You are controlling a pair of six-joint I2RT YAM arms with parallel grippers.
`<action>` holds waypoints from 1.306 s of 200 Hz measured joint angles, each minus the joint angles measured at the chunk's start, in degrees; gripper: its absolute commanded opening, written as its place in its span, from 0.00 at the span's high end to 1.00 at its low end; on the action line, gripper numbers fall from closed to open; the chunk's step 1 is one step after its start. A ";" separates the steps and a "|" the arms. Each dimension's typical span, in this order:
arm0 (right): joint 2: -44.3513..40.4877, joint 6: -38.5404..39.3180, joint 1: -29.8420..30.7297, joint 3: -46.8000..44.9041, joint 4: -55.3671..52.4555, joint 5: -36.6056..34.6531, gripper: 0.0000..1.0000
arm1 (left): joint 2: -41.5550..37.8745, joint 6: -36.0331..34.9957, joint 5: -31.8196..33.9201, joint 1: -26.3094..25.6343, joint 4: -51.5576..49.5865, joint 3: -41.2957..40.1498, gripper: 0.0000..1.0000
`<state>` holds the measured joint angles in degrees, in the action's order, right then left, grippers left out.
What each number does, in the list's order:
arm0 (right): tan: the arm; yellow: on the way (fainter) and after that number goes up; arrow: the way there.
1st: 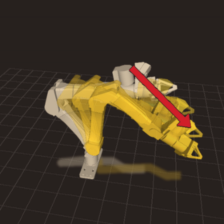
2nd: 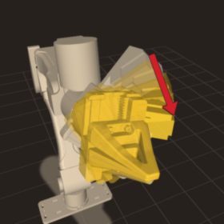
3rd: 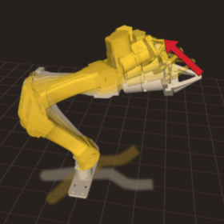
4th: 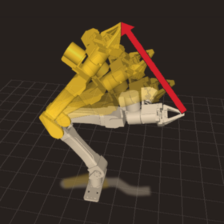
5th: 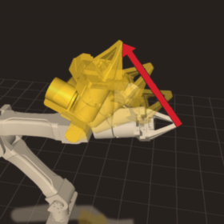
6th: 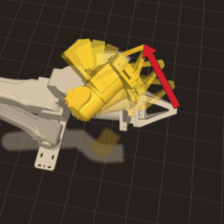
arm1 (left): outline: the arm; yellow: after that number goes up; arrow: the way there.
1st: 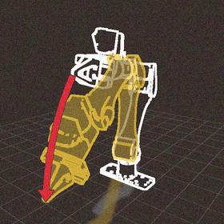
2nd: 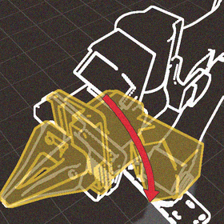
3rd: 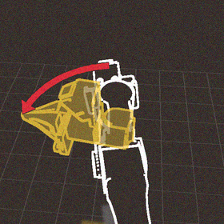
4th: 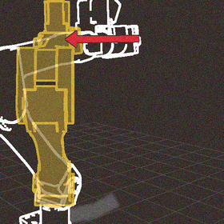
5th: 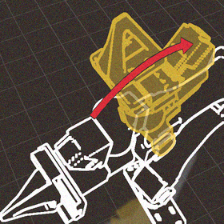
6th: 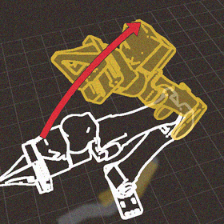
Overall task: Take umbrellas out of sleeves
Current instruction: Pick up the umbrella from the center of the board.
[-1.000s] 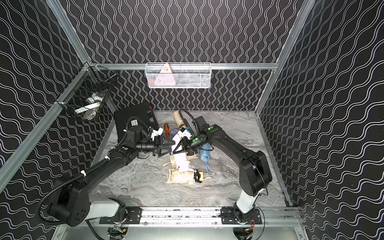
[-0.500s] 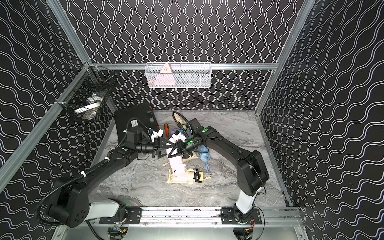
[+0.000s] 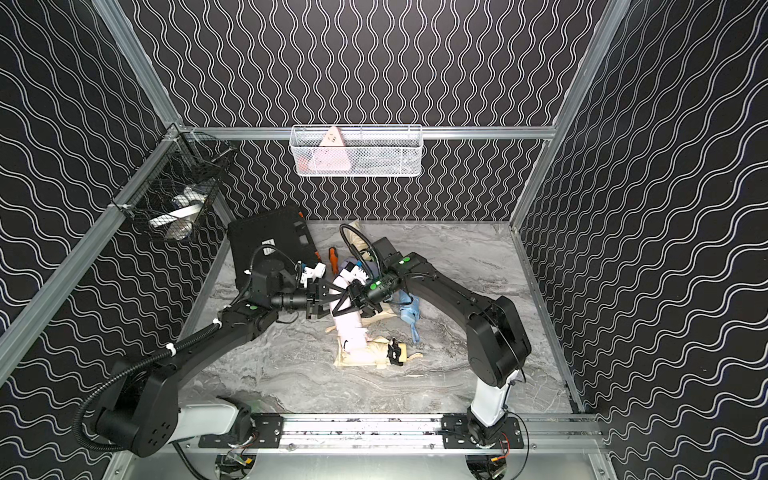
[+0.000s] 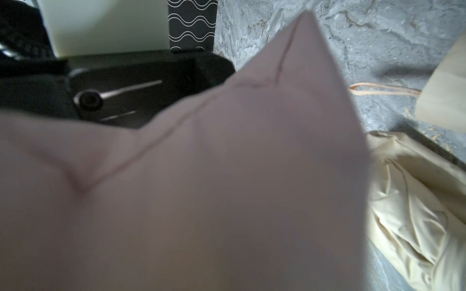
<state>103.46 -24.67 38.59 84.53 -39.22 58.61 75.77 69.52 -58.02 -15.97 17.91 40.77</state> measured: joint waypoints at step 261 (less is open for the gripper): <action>-24.92 -26.47 -22.99 -18.40 13.94 -8.92 0.38 | 12.22 32.94 30.91 2.67 42.93 -10.03 0.89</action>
<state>78.54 -51.13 15.59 66.13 -25.28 49.69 87.99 102.45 -27.11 -13.30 60.84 30.74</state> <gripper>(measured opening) 0.668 0.264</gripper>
